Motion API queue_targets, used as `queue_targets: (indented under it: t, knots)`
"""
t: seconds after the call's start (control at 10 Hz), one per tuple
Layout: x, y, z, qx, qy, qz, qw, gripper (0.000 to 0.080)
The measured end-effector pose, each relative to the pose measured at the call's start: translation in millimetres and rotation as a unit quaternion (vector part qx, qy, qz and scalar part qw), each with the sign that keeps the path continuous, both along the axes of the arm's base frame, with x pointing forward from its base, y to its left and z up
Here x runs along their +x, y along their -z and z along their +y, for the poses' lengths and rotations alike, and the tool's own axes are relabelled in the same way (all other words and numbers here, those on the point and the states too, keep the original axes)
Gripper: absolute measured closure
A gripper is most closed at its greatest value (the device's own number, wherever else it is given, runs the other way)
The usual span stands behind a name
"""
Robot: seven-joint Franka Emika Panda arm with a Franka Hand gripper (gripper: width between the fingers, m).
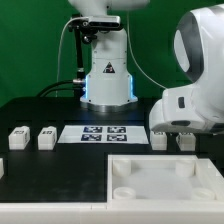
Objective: Assemble one leg
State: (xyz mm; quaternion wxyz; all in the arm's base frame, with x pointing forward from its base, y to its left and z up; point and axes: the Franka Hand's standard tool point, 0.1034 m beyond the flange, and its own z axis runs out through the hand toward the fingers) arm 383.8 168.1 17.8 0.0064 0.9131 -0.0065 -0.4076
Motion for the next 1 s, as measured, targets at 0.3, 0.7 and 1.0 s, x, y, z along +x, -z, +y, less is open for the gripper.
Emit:
queue_targets:
  t: [0.3,0.7,1.0]
  knots:
    - [-6.8,8.6,-3.9,-0.002,0.003,0.001,1.0,0.0151]
    - [-6.6,8.5,-3.5,-0.002,0.003,0.001,1.0,0.0412]
    - [-6.7,8.5,-3.6,-0.002,0.003,0.001,1.0,0.0509]
